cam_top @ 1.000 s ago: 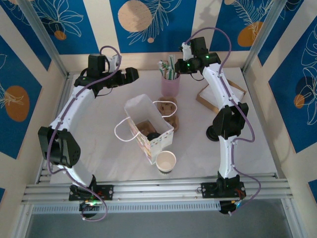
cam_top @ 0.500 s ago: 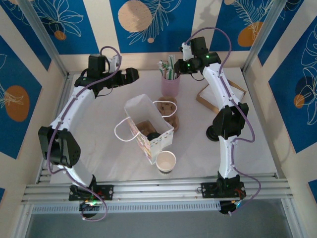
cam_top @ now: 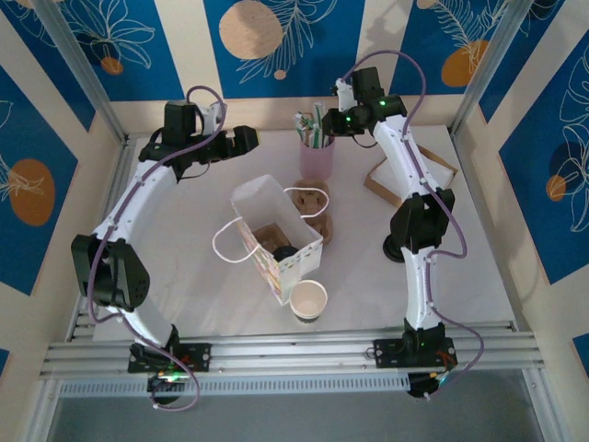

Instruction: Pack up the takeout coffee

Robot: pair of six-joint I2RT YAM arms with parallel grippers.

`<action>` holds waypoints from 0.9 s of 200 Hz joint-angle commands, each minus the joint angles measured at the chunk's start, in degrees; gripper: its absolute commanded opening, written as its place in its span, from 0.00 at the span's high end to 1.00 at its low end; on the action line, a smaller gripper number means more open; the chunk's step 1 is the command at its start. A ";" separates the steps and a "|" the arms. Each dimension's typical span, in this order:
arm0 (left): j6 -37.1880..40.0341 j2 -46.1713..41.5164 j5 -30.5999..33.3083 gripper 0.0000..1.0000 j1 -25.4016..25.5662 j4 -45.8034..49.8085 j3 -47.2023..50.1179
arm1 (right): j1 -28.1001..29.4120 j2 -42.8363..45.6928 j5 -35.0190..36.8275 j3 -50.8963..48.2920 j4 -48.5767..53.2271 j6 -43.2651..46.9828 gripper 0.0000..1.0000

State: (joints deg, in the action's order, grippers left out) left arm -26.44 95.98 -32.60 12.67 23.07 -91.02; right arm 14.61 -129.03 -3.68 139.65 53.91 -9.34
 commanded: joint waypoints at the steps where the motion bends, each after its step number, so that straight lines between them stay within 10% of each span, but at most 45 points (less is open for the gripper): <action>1: 0.33 -0.70 -1.35 0.00 0.54 -1.14 0.32 | -0.24 -0.53 -1.76 1.71 1.29 -0.32 0.81; 65: 0.12 -0.45 -1.53 0.00 0.53 -1.67 0.54 | -0.51 -1.42 -1.72 4.61 2.05 -0.42 0.75; 180: -0.02 -0.79 -1.56 0.00 0.53 -1.94 0.85 | -0.55 -1.92 -2.12 5.77 2.47 -0.59 0.97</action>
State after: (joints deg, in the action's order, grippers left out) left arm -26.59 95.98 -32.82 12.67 22.09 -90.48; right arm 14.33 -130.43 -4.54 142.74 55.00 -9.78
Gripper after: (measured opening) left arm 0.999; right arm 0.062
